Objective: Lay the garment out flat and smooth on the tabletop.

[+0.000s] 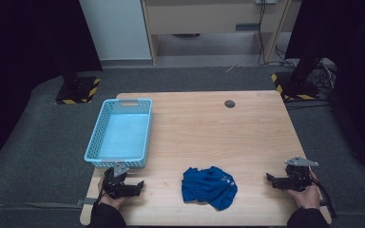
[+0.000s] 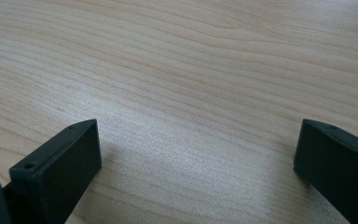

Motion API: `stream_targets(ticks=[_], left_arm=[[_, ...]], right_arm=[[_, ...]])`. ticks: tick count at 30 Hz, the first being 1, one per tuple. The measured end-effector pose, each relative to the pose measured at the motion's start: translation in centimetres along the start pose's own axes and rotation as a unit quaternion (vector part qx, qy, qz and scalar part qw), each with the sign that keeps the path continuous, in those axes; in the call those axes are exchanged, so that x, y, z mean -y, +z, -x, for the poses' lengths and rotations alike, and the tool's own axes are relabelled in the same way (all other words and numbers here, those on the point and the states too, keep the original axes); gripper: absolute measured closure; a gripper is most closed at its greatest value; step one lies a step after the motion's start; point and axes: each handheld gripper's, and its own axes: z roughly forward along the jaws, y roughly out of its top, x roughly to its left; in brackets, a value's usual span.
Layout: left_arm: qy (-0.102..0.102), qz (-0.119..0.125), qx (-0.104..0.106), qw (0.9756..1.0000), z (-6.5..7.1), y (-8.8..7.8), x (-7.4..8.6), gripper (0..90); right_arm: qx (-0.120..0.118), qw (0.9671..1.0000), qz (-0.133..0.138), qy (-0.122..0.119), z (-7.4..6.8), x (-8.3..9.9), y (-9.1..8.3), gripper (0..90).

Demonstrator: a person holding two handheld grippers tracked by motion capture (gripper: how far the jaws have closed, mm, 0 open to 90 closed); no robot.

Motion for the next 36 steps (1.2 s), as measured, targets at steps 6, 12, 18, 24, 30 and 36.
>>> stream_targets(ticks=[6, 12, 18, 24, 30, 36], left_arm=[[-0.009, -0.015, 0.010, 0.9998, 0.7, -0.4, -0.6, 6.1], [-0.043, -0.015, 0.022, 0.9988, 2.1, -1.7, -1.4, 6.0], [-0.034, 0.001, 0.045, 0.9984, 3.5, -2.6, -1.9, 7.5], [-0.010, 0.004, 0.075, 0.9971, 5.7, -2.6, -2.5, 7.3], [0.005, 0.033, 0.083, 0.9960, 6.9, -2.7, -3.7, 6.8], [-0.004, 0.043, 0.093, 0.9948, 6.7, -2.7, -4.5, 9.4]], right_arm=[[0.001, 0.9997, -0.011, 0.021, -0.2, -0.6, -0.8, 2.4], [0.004, 0.9996, 0.006, 0.028, -0.6, -1.3, -1.7, 2.4], [0.005, 0.9984, 0.027, 0.049, -1.4, -2.4, -2.9, 3.3], [-0.014, 0.9975, 0.048, 0.050, -2.6, -3.3, -3.6, 3.8], [-0.033, 0.9970, 0.053, 0.046, -3.6, -4.1, -3.8, 4.3], [-0.043, 0.9966, 0.058, 0.039, -4.1, -4.5, -3.8, 4.8]])
